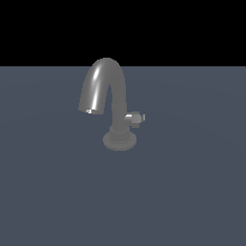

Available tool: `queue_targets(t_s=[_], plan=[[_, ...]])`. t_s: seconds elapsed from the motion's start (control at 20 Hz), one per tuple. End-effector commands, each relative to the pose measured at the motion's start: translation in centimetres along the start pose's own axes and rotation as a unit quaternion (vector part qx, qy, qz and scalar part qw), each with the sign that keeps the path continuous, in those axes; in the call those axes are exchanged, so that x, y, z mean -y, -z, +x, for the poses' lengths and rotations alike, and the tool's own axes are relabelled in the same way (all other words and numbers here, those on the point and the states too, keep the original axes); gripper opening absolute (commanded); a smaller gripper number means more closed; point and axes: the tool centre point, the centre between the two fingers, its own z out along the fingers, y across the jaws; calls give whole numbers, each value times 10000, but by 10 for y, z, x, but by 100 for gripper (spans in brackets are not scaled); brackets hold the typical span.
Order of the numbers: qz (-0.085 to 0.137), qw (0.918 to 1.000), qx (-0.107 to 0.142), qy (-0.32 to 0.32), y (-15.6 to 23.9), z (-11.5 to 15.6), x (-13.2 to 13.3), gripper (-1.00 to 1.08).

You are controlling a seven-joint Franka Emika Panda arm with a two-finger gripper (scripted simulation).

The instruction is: Turn on the faucet by rotating a designated handle.

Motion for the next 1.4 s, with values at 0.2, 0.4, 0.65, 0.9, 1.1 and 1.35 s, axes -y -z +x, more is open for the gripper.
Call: queue_targets(t_s=[0.2, 0.4, 0.65, 0.9, 1.1, 1.35], plan=[[18, 10000, 32, -31, 0, 2, 1, -100], [70, 9998, 128, -125, 0, 7, 3, -100], [188, 9987, 342, -334, -1, 19, 6, -100], [365, 9950, 664, -649, -2, 37, 11, -100], [545, 9888, 994, -972, -5, 56, 15, -100], [782, 9768, 1426, -1395, -10, 81, 18, -100]])
